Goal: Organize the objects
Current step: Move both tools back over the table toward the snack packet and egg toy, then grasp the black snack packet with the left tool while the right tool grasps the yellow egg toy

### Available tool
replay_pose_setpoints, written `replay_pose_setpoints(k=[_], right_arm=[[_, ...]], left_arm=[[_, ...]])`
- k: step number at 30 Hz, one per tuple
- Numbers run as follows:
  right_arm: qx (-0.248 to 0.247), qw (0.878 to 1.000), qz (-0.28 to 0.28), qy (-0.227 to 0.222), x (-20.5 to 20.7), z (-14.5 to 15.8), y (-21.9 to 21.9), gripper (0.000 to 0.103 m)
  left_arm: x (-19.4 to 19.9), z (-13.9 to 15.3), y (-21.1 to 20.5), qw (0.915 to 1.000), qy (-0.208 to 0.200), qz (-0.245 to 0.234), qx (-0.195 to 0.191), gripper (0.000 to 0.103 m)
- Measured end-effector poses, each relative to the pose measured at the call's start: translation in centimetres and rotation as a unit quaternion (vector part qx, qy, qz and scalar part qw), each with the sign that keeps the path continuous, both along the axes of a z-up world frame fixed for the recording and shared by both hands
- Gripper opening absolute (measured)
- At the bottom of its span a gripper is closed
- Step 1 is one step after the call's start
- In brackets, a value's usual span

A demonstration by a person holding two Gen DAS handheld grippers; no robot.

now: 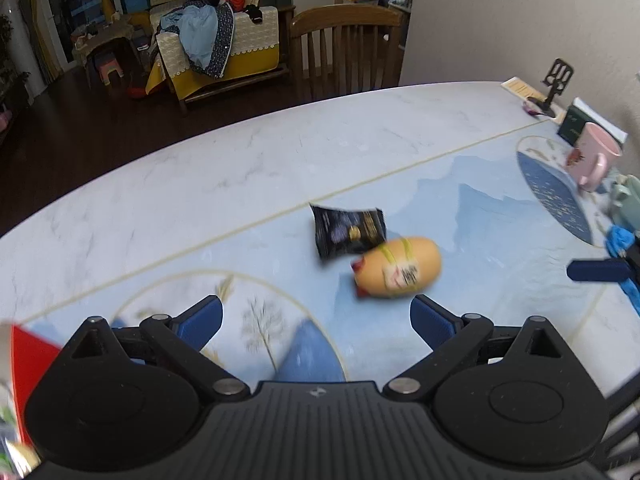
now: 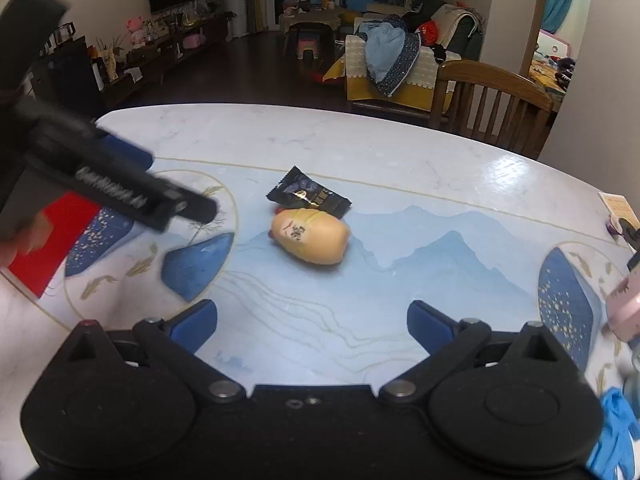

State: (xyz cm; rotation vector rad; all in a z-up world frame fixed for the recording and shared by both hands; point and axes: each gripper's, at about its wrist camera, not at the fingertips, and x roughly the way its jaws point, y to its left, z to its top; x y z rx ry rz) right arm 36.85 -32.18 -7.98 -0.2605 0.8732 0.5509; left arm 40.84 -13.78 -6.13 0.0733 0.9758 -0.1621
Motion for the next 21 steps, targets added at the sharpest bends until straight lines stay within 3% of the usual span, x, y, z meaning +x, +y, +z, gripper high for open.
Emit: replay_pose_setpoints(k=[13, 21], right_arm=[[-0.008, 1.000, 0.021, 0.013, 4.9, -3.3, 1.9, 0.100], [-0.014, 0.999, 0.046, 0.005, 6.7, -4.8, 3.3, 0.093]], left_arm=[[9.4, -3.3, -2.8, 0.9981, 0.048, -0.036, 0.014, 0.101], [13.1, -5.9, -4.4, 0.9961, 0.082, -0.029, 0.015, 0.101]])
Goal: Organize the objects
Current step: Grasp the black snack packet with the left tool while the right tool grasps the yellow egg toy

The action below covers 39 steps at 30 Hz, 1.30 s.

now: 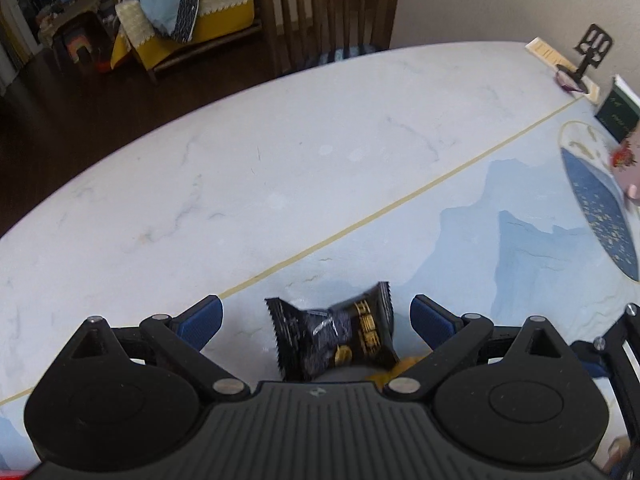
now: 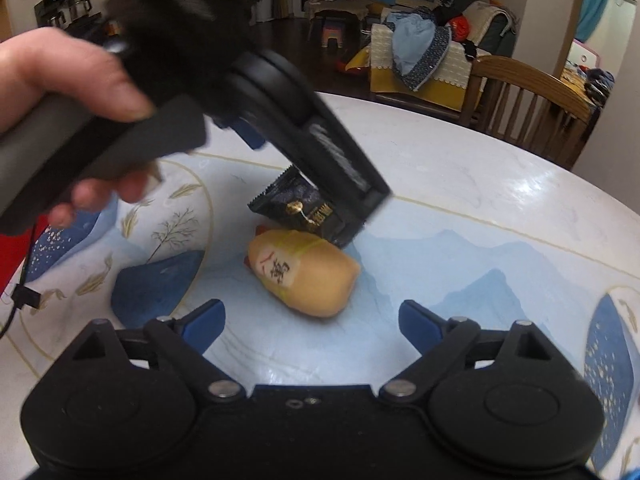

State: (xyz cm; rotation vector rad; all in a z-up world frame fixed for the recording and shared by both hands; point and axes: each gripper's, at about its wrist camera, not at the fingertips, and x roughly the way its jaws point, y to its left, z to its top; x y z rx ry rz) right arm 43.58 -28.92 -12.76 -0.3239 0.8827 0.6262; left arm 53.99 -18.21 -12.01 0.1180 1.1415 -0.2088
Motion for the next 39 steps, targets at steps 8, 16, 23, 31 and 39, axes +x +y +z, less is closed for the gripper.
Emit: replay_pose_setpoints(k=[8, 16, 23, 31, 39], right_arm=[[0.002, 1.000, 0.015, -0.006, 1.5, -1.2, 1.2, 0.089], [0.004, 1.000, 0.020, -0.011, 2.6, -2.1, 1.7, 0.082], [0.007, 1.000, 0.019, -0.001, 3.0, -2.6, 1.9, 0.072], [0.011, 1.000, 0.001, -0.005, 2.7, -2.4, 1.6, 0.065], [0.017, 1.000, -0.005, 0.000, 1.1, -1.5, 0.2, 0.063]], left_arm=[[0.7, -1.6, -0.3, 0.9996, 0.023, 0.009, -0.014, 0.101], [0.5, -2.6, -0.4, 0.9996, 0.023, 0.014, -0.009, 0.100], [-0.1, -2.5, -0.9, 1.0000, 0.008, -0.002, 0.004, 0.092], [-0.5, -1.8, -1.5, 0.9999, 0.003, -0.009, 0.006, 0.063], [-2.1, -1.5, -0.2, 0.9998, 0.015, 0.008, 0.009, 0.062]])
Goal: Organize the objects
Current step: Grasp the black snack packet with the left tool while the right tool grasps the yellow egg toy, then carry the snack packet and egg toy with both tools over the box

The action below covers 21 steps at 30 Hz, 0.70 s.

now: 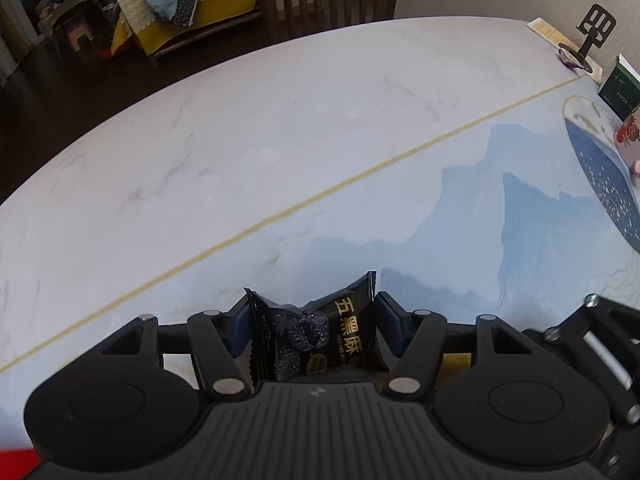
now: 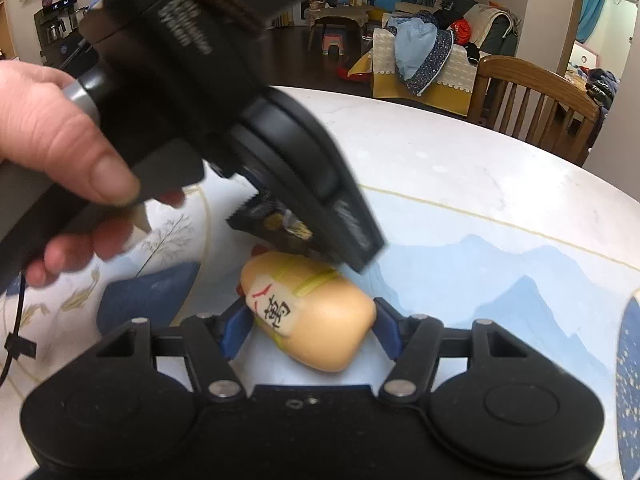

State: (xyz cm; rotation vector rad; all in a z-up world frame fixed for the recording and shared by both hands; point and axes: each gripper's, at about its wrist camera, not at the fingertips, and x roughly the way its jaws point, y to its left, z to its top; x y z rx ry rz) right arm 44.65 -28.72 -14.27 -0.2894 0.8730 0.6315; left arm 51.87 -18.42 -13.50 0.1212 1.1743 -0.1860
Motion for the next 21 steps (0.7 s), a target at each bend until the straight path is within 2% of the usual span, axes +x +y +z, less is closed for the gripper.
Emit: replay_pose_setpoints(k=[11, 21], right_arm=[[0.004, 1.000, -0.017, 0.011, -4.3, 2.4, -1.7, 0.063], [0.010, 1.000, -0.018, 0.018, -9.1, 5.6, -0.8, 0.063]], left_arm=[[-5.3, 2.7, 3.1, 0.9995, 0.003, 0.016, -0.026, 0.062], [-12.7, 6.2, 6.9, 0.9980, -0.008, 0.028, -0.056, 0.062]])
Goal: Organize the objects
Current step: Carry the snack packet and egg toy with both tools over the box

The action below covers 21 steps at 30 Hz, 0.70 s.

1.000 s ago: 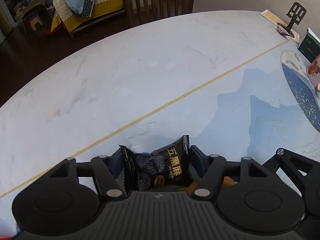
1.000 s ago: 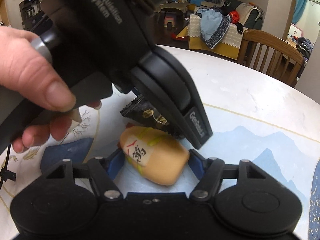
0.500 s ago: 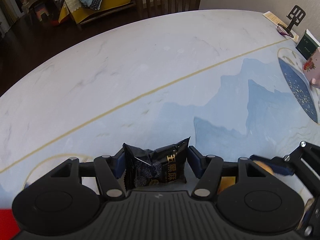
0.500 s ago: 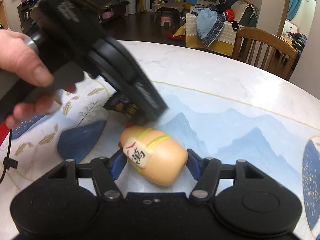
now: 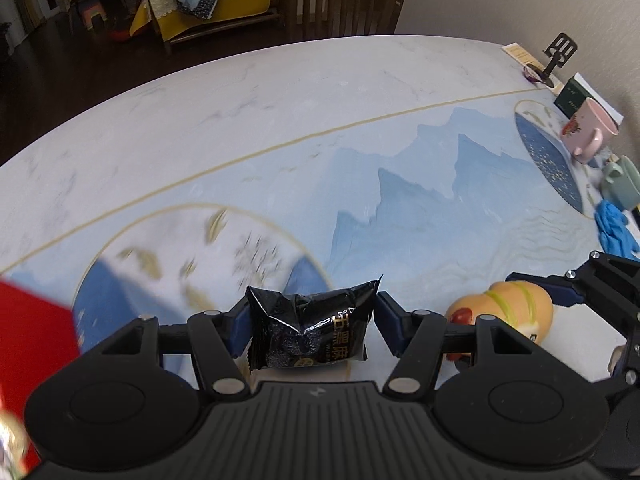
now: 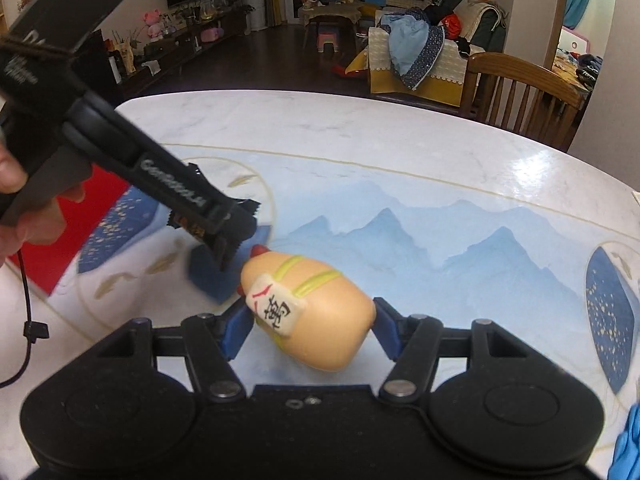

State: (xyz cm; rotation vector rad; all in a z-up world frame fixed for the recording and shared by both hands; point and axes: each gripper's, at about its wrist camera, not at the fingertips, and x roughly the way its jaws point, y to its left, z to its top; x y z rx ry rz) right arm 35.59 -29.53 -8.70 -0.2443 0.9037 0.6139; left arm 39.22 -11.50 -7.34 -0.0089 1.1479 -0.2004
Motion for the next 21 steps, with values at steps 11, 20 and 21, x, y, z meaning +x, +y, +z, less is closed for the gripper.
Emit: replay_pose_setpoints(k=[11, 20, 21], right_arm=[[-0.002, 1.000, 0.000, -0.007, -5.7, 3.0, 3.4, 0.063], [0.006, 1.000, -0.004, -0.001, -9.4, 5.2, 8.0, 0.063], [0.006, 1.000, -0.004, -0.002, -9.9, 5.4, 8.7, 0.063]], left_arm=[[-8.4, 3.0, 4.9, 0.9994, -0.028, 0.010, -0.017, 0.062], [-13.5, 4.1, 10.4, 0.9991, -0.026, 0.009, -0.031, 0.062], [-13.9, 4.3, 11.1, 0.9991, -0.027, 0.009, -0.032, 0.062]])
